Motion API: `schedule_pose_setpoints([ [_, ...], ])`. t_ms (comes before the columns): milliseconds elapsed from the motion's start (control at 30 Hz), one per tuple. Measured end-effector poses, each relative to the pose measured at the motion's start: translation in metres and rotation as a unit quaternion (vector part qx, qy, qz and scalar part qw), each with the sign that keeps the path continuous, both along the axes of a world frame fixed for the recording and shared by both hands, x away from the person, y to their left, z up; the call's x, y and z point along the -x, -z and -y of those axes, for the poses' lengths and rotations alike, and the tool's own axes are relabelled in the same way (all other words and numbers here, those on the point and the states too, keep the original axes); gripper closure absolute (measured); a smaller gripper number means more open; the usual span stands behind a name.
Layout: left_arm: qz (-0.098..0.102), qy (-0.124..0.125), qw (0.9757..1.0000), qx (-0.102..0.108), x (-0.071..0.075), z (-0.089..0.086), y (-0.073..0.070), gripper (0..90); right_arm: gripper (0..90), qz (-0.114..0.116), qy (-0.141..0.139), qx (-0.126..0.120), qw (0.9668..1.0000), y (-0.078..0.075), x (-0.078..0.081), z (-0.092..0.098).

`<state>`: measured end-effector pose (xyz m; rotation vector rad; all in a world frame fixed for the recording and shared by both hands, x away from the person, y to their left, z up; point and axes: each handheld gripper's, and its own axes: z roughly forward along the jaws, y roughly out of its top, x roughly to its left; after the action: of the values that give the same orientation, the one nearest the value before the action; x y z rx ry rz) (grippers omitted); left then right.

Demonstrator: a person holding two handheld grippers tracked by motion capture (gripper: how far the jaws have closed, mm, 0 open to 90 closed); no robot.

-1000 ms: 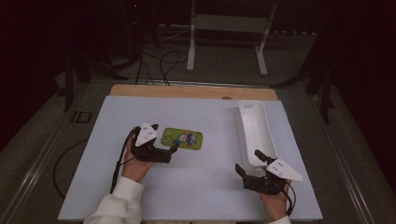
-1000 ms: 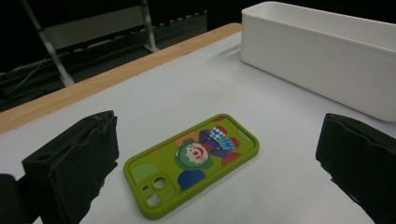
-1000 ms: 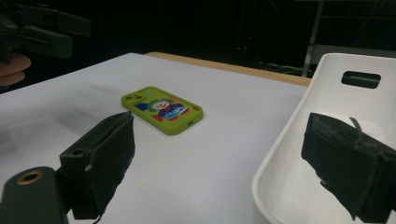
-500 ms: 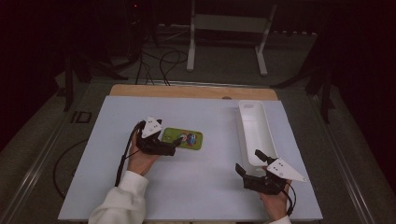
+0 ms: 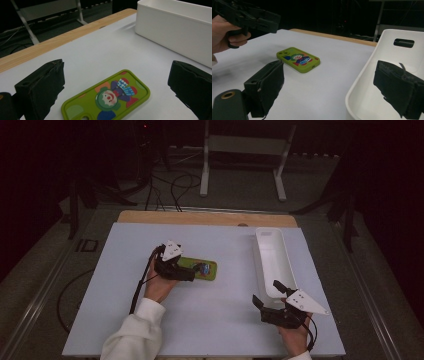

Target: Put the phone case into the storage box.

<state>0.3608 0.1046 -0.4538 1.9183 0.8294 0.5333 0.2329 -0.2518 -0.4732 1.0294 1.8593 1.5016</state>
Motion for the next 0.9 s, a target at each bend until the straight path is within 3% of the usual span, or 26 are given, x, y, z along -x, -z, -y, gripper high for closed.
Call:
schedule_pose_setpoints([
  [333, -0.004, -0.004, 0.9999, -0.01, -0.012, 0.016, 0.001, 6.8, 9.6, 0.0, -0.001, -0.002, 1.0, 0.0, 0.0, 0.0],
  [533, -0.011, -0.021, 0.9997, -0.008, -0.021, 0.023, 0.005, 15.0, 9.5, 0.001, 0.001, -0.003, 1.0, 0.0, 0.0, 0.001],
  [900, -0.032, -0.025, 0.9992, -0.007, -0.038, 0.038, 0.014, 50.5, 9.6, 0.0, 0.002, -0.005, 1.0, 0.0, 0.0, 0.001],
])
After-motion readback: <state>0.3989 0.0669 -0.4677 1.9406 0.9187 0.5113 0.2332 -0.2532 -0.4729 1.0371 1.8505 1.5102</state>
